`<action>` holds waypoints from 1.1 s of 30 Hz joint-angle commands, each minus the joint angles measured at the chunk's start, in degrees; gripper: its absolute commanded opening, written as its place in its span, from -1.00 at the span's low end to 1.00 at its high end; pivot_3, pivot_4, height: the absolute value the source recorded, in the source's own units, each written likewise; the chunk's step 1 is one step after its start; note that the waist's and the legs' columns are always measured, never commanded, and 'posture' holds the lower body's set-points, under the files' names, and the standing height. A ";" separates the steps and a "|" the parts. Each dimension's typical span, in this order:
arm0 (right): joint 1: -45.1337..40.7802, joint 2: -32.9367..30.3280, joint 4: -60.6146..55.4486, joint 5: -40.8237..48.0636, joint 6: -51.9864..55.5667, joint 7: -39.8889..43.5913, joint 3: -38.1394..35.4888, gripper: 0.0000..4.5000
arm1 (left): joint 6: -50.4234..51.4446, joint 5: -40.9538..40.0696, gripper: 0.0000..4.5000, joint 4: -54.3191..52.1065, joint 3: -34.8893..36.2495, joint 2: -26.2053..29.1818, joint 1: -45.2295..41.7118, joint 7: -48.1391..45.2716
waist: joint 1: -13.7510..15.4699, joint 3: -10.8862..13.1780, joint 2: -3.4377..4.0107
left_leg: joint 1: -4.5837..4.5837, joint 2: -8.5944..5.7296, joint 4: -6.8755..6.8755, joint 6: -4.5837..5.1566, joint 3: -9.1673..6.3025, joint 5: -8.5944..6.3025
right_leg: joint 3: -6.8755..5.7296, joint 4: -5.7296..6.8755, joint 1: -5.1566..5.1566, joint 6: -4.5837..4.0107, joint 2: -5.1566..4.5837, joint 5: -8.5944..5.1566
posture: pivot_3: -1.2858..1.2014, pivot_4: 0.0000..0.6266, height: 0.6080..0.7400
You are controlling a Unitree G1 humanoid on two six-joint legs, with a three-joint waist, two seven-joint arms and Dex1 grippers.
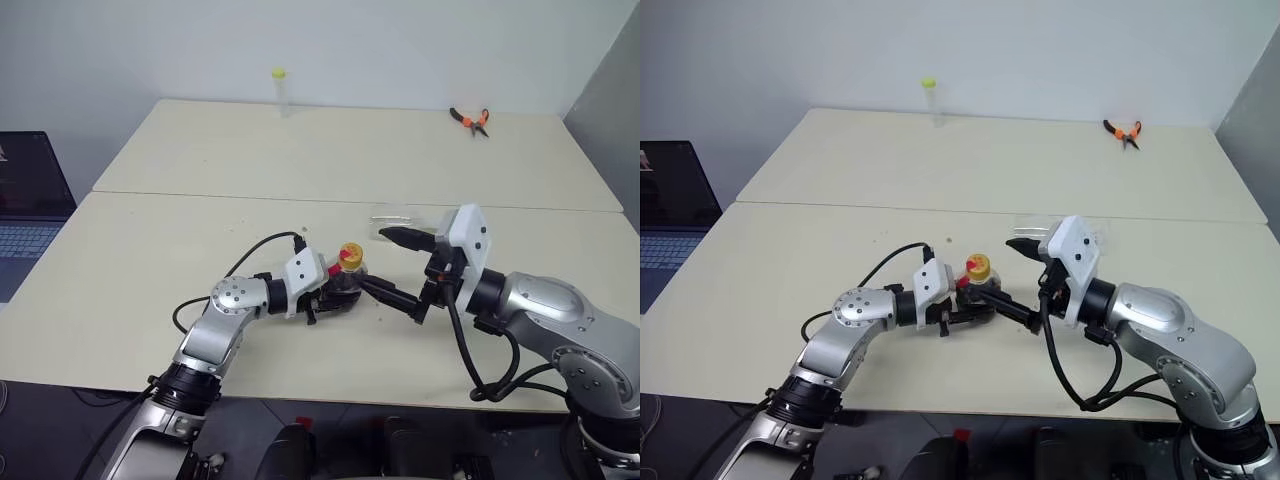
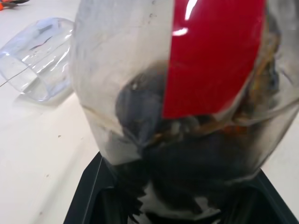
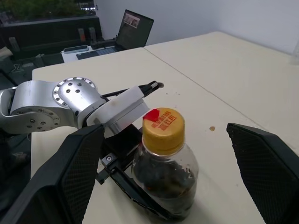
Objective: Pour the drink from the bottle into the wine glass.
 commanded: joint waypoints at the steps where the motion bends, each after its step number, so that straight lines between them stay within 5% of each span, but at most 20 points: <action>1: -1.42 0.89 -0.69 -1.71 -0.68 -0.49 1.28 1.00 | 0.00 -0.37 -0.22 -2.81 -0.87 -0.57 -1.19 -0.51 | 0.02 0.00 0.00 | 0.00 -0.01 0.01 0.00 0.01 0.00 | 0.00 -0.01 0.00 0.00 -0.01 0.00 | 0.03 -0.52 1.00; 9: -2.22 2.90 1.03 -6.00 -1.86 -0.16 3.80 1.00 | -0.27 -0.28 -0.25 -2.65 -1.38 -0.65 -1.39 -0.36 | 0.02 0.00 0.00 | 0.01 -0.01 0.02 0.00 -0.02 0.00 | -0.02 0.02 0.00 0.00 -0.01 0.00 | 0.03 -0.52 1.00; 12: -2.94 3.75 1.72 -7.36 -1.98 -0.37 4.32 0.72 | -0.27 -0.25 -0.25 -2.74 -1.41 -0.63 -1.37 -0.25 | 0.02 0.00 0.00 | 0.01 -0.01 0.02 0.00 -0.02 0.00 | -0.02 0.02 0.00 0.00 -0.01 0.00 | 0.03 -0.52 1.00; 20: -3.73 4.04 2.52 -9.85 -1.89 0.56 4.36 -0.48 | -0.24 -0.29 -0.26 -3.05 -1.46 -0.23 -0.97 -0.10 | 0.02 0.00 0.00 | 0.01 -0.01 0.02 -0.07 -0.03 0.04 | -0.02 0.02 0.00 0.00 -0.01 0.00 | 0.03 -0.52 1.00; 27: -4.18 2.17 3.06 -10.65 -2.53 3.79 4.49 -0.48 | 0.77 -1.04 -0.44 -4.08 -1.19 -0.36 -1.23 -0.07 | 0.02 0.00 0.00 | 0.01 -0.01 0.02 -0.13 -0.02 0.08 | -0.02 0.02 0.00 0.00 -0.01 0.00 | 0.03 -0.52 1.00; 33: -9.09 -5.39 14.06 -12.58 -11.06 21.95 6.36 -0.48 | 3.63 -3.69 -0.57 -7.79 -1.73 0.76 -1.27 -4.31 | -0.15 0.02 0.03 | 0.02 -0.03 0.03 0.02 0.05 0.00 | -0.03 0.02 0.01 0.00 0.03 0.00 | 0.03 -0.52 1.00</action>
